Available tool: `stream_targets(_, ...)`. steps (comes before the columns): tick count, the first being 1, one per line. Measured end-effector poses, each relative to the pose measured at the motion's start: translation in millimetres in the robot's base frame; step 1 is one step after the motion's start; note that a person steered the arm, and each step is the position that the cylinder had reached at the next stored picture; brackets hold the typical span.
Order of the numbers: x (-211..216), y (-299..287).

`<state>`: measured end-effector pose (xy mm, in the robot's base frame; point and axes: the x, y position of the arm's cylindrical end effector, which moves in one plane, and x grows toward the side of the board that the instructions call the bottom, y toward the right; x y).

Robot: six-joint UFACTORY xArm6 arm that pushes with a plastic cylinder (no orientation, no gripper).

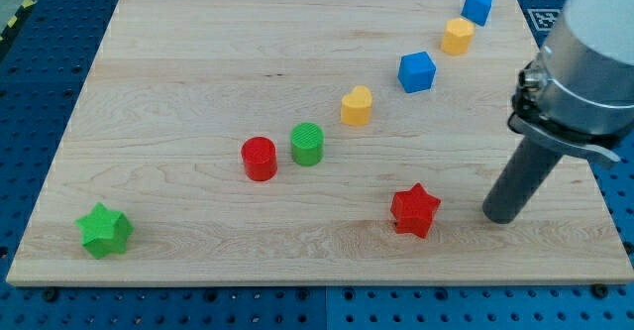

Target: Move red star to the bottom left

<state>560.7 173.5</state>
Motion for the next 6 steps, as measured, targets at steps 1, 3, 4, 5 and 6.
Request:
stream_targets(1, 0, -16)
stream_targets(3, 0, -59)
stream_targets(4, 0, -81)
stream_targets(5, 0, -87)
stream_targets(6, 7, -88)
